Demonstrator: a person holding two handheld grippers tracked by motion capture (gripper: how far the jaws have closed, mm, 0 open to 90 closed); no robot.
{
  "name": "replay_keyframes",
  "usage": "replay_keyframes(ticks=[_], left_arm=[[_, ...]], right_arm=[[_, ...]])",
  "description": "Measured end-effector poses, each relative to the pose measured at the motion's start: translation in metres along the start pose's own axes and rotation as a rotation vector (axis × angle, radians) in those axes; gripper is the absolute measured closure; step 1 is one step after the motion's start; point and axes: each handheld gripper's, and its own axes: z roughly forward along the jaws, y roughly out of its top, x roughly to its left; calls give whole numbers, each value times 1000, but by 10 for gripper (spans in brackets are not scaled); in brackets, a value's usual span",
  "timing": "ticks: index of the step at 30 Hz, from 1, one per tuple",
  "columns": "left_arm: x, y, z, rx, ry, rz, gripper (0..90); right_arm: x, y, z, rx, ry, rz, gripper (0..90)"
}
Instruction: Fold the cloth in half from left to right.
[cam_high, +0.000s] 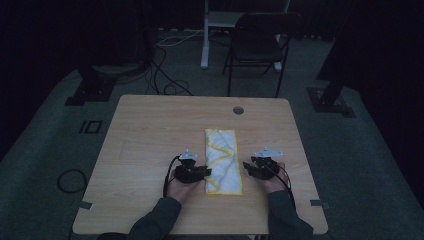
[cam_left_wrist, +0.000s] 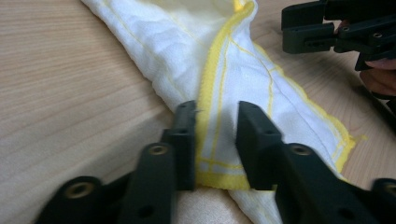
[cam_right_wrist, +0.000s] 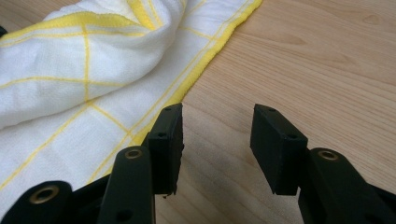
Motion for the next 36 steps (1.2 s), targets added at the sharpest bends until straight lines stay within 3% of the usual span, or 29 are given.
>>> replay_keyframes(ticks=[5,8,13,18,23,25,29,32,34,36], left_arm=[[-8,2,-4,-16,22,25,813],[-14,5,-7,-31,8,39,846],[-32,11,-6,-42,-54,78,857],[-48,15,-3,-54,-110,116,815],[-55,13,-8,-69,-135,143,727],[-55,11,-13,-82,-165,142,713],[-59,7,-18,-97,-182,162,701],[-58,3,-19,-91,-191,166,682],[-56,-1,-21,-78,-166,181,674],[-53,-6,-21,-55,-113,185,667]], right_arm=[[0,0,0,0,0,0,542],[0,0,0,0,-1,0,542],[0,1,0,-2,-1,3,542],[0,1,-1,-6,-2,5,542],[-2,2,-2,-14,-8,10,542],[-4,2,-3,-22,-11,13,542],[-4,7,-5,-34,-18,13,541],[-3,11,-7,-45,-19,10,541],[-3,13,-8,-51,-20,6,541],[-3,16,-8,-61,-18,4,543]])
